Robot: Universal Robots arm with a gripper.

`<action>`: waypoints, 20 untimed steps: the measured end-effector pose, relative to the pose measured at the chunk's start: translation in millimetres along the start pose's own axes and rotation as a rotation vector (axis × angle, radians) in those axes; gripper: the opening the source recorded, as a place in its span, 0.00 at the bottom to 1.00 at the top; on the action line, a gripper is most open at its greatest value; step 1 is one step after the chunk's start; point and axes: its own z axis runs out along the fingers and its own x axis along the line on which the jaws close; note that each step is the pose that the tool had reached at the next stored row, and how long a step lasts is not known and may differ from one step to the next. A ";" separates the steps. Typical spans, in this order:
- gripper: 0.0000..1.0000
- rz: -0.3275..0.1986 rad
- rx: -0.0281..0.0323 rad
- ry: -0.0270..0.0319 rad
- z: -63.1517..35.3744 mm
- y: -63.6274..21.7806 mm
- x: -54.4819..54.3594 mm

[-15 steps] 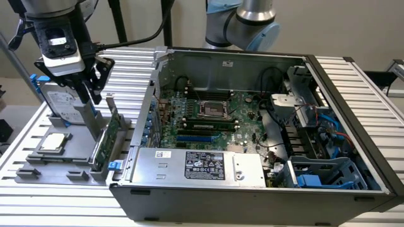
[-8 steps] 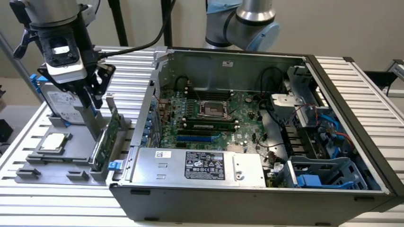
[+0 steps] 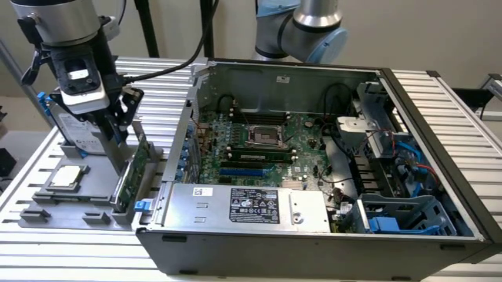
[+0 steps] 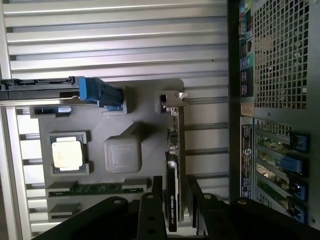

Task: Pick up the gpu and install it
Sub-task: 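Pick up the gpu and move the gpu toward the slot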

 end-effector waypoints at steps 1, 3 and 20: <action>0.33 0.000 0.0000 0.0000 1.8 -0.4 0.1; 0.33 0.000 -0.0001 0.0001 5.5 -1.7 0.2; 0.41 0.000 -0.0003 0.0001 36.8 -14.0 -1.0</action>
